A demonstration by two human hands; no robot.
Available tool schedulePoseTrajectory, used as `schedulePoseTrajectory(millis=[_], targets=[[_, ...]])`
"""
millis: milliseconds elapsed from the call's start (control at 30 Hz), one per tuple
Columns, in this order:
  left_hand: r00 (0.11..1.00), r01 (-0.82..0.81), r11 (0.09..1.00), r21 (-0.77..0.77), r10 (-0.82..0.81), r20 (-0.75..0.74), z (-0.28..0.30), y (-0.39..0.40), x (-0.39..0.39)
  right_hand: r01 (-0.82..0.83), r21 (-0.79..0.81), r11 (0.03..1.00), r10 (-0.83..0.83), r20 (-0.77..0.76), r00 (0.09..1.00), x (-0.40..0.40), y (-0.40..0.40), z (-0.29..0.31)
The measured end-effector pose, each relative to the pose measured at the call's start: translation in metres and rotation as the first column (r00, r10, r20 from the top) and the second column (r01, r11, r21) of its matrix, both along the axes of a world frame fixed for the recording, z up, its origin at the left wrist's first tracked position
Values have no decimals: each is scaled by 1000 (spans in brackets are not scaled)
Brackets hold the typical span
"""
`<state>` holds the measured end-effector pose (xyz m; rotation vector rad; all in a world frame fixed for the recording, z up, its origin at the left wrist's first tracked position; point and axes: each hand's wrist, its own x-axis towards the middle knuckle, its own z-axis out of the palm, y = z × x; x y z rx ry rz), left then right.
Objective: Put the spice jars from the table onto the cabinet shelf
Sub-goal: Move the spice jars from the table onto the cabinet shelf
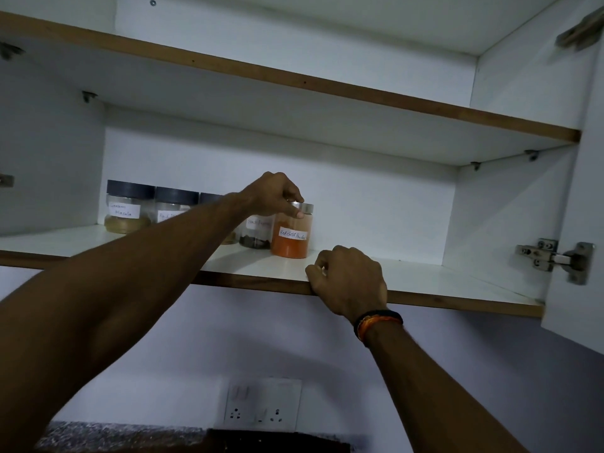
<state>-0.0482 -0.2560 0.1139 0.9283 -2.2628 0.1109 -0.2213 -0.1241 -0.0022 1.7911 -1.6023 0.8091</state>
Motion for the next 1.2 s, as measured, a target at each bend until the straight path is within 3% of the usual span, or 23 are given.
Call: schedulePoseTrajectory(millis=[1200], targets=[[982, -164, 985, -53, 168, 81, -6, -34, -21, -19, -68, 998, 21, 35, 999, -1, -8, -6]])
